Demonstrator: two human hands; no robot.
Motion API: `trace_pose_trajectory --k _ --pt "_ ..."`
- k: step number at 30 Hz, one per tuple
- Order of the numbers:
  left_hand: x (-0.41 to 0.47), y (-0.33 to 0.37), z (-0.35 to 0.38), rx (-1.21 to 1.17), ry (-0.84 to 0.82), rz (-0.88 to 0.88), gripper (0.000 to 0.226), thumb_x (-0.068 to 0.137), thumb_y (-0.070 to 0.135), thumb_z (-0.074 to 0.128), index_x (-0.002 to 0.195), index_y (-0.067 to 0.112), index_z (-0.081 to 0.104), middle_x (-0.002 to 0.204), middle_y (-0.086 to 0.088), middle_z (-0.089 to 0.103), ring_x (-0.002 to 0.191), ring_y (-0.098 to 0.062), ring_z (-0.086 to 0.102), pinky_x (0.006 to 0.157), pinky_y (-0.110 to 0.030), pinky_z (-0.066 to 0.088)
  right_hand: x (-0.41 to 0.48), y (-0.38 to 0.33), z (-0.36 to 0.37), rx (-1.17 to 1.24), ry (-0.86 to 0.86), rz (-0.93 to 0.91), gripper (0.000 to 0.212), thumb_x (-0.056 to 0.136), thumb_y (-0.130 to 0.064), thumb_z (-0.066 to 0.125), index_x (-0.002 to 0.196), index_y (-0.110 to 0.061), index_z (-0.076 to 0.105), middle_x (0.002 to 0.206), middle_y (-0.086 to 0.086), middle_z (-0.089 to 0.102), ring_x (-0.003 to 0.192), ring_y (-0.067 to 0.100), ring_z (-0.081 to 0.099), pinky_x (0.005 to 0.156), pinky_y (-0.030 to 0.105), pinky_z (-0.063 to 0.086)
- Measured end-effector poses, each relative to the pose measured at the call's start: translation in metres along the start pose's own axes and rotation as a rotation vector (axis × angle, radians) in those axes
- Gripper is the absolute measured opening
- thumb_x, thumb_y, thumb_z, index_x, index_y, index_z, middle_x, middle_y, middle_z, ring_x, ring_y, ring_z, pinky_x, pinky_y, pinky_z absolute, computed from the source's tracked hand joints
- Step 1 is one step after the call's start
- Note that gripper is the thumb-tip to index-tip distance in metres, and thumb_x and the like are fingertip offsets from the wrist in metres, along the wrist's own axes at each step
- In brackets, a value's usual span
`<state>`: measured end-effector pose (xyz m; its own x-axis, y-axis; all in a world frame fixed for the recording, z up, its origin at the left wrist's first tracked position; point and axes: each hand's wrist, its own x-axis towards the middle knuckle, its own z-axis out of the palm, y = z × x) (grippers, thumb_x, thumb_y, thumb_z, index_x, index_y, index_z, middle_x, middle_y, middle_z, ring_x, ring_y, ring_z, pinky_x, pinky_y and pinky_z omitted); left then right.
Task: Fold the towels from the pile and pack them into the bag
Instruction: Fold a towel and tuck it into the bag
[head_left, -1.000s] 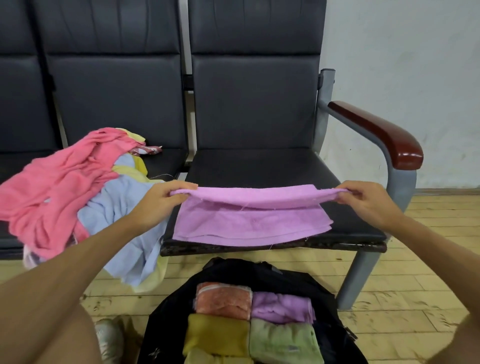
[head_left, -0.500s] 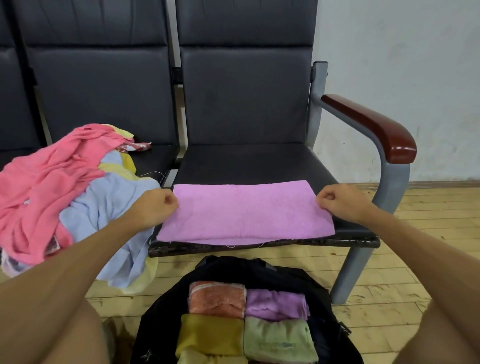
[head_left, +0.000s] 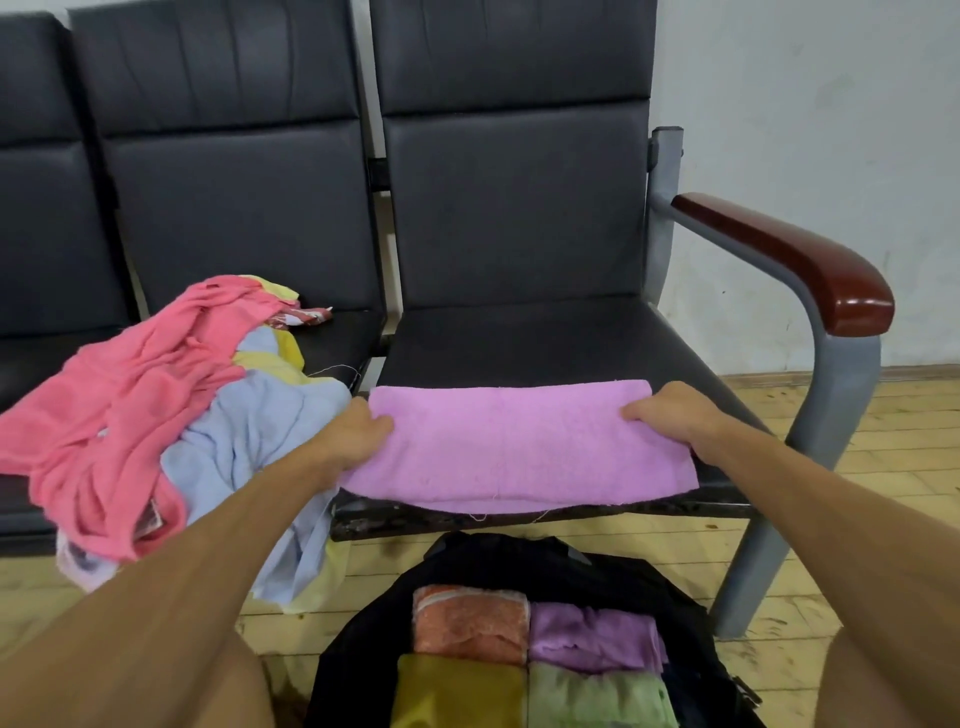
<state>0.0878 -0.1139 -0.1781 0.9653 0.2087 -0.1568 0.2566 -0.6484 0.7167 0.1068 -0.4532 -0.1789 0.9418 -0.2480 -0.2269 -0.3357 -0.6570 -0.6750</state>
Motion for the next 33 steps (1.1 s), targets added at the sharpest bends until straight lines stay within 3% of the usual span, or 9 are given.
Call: trace_pose_trajectory --k 5,8,12,17,20,24,26,30,33 --pt "-0.015 0.028 -0.021 -0.528 0.021 -0.101 0.024 0.093 0.015 0.058 0.112 -0.001 0.057 0.096 -0.015 0.064 0.078 -0.023 0.063 0.062 -0.032 0.052 -0.007 -0.007 -0.007 0.333 -0.159 0.102 0.025 0.096 -0.012 0.055 0.118 0.001 0.053 0.110 0.017 0.062 0.097 0.033 0.062 0.079 0.044 0.053" --pt "-0.021 0.053 -0.020 -0.634 0.017 -0.097 0.028 0.091 0.023 0.064 0.108 0.001 0.059 0.104 -0.018 0.064 0.089 -0.027 0.064 0.076 -0.034 0.053 -0.013 -0.007 -0.011 0.368 -0.228 0.153 0.016 0.098 -0.007 0.051 0.113 -0.003 0.052 0.110 0.016 0.059 0.095 0.030 0.059 0.071 0.041 0.049" --pt "-0.031 0.094 -0.003 -0.635 -0.101 -0.041 0.015 0.093 0.017 0.060 0.088 0.003 0.062 0.080 -0.014 0.063 0.070 -0.021 0.063 0.057 -0.025 0.054 -0.014 -0.002 -0.015 0.433 -0.277 0.145 0.008 0.098 -0.001 0.046 0.098 -0.003 0.055 0.106 0.015 0.060 0.090 0.028 0.059 0.068 0.039 0.049" --pt "-0.036 0.132 0.040 -0.474 -0.206 0.000 0.014 0.088 0.016 0.062 0.090 0.003 0.066 0.089 -0.017 0.062 0.083 -0.027 0.061 0.082 -0.041 0.053 -0.012 0.004 -0.018 0.547 -0.305 0.134 0.016 0.097 0.006 0.040 0.096 -0.001 0.053 0.101 0.015 0.057 0.090 0.026 0.058 0.071 0.035 0.051" --pt "-0.040 0.151 0.070 -0.429 -0.245 0.002 0.011 0.087 0.013 0.060 0.085 0.003 0.062 0.078 -0.013 0.057 0.068 -0.021 0.056 0.062 -0.032 0.047 -0.012 0.007 -0.019 0.595 -0.327 0.155 0.018 0.098 0.006 0.038 0.094 0.000 0.055 0.098 0.015 0.059 0.089 0.025 0.061 0.073 0.036 0.054" --pt "-0.046 0.163 0.106 -0.306 -0.333 0.025 0.017 0.087 0.013 0.056 0.075 0.002 0.061 0.066 -0.012 0.058 0.060 -0.020 0.056 0.060 -0.029 0.051 -0.006 0.008 -0.020 0.612 -0.340 0.148 0.021 0.098 0.005 0.039 0.094 0.003 0.060 0.100 0.018 0.060 0.096 0.029 0.062 0.085 0.041 0.055" --pt "-0.053 0.162 0.123 -0.335 -0.390 0.014 0.022 0.092 0.009 0.050 0.074 0.001 0.058 0.056 -0.009 0.055 0.052 -0.017 0.055 0.048 -0.023 0.051 -0.005 0.007 -0.019 0.600 -0.322 0.140 0.024 0.098 0.001 0.041 0.103 0.007 0.063 0.103 0.020 0.062 0.099 0.031 0.062 0.090 0.041 0.054" --pt "-0.064 0.154 0.137 -0.459 -0.584 0.005 0.024 0.096 0.005 0.045 0.115 0.000 0.058 0.096 -0.019 0.064 0.072 -0.026 0.067 0.068 -0.035 0.060 -0.011 0.005 -0.018 0.626 -0.310 0.143 0.030 0.103 -0.005 0.038 0.089 0.001 0.063 0.082 0.013 0.063 0.074 0.021 0.064 0.066 0.031 0.055" --pt "-0.061 0.142 0.121 -0.550 -0.583 0.070 0.025 0.097 0.004 0.049 0.120 0.013 0.054 0.111 -0.016 0.067 0.088 -0.027 0.072 0.078 -0.035 0.060 -0.012 0.005 -0.017 0.612 -0.303 0.118 0.033 0.105 -0.020 0.043 0.086 -0.003 0.065 0.079 0.008 0.063 0.073 0.020 0.061 0.066 0.030 0.053"
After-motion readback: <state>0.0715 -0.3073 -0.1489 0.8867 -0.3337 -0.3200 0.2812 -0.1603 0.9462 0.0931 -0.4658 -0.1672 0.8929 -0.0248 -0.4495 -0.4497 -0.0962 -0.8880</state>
